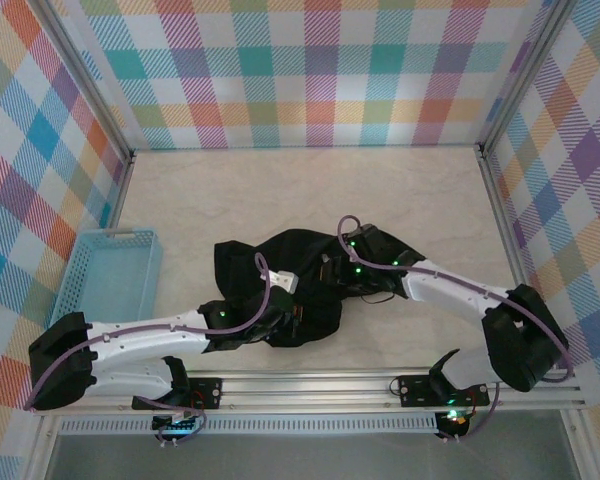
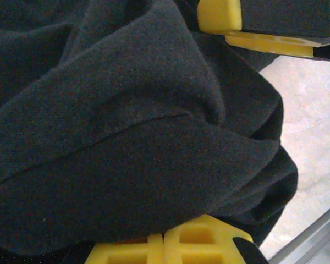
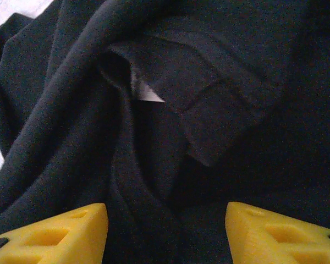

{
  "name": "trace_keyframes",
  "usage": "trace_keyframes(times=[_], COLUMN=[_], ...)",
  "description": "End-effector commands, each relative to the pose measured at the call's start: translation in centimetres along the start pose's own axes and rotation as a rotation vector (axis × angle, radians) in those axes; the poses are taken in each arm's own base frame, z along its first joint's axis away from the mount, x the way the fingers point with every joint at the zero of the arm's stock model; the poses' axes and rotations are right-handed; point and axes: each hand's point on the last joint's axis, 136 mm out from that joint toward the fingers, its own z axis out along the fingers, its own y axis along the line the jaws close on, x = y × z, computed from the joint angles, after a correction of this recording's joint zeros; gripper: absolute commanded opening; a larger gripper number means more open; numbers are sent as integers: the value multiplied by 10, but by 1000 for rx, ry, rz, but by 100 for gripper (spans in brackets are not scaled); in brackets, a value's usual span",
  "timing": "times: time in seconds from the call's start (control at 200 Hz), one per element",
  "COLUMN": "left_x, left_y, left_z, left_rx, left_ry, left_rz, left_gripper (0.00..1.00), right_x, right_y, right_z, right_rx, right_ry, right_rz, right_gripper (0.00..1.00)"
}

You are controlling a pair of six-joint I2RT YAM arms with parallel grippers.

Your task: Fold the inside-out t-shirt

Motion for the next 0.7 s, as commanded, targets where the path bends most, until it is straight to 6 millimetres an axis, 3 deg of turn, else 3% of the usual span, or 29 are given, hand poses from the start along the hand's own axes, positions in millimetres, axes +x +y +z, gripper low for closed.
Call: trace_keyframes(times=[0.0,0.085,0.22,0.42,0.535,0.695], left_x=[3,3,3,9,10,7], left_y=[3,5,12,17,16,8], left_z=[-4,-7,-11,-11,-9,-8], left_rx=[8,4,-19,-27,-20,15], left_ry=[-7,-12,-18,-8,-8,-9], left_rz=[22,26,33,31,31,41], left_gripper=[2,2,3,4,4,4], right_x=[1,2,-7,-17,-12,1], right_y=[8,2,2,17,28,34], right_z=[10,19,20,-2,-8,8], right_rx=[-4,22,35,-13,-82,-137], right_ry=[31,41,11,-50,-39,19], right_rz=[-22,-32,-37,-53,-51,-22], right_gripper=[56,45,14,5,9,44])
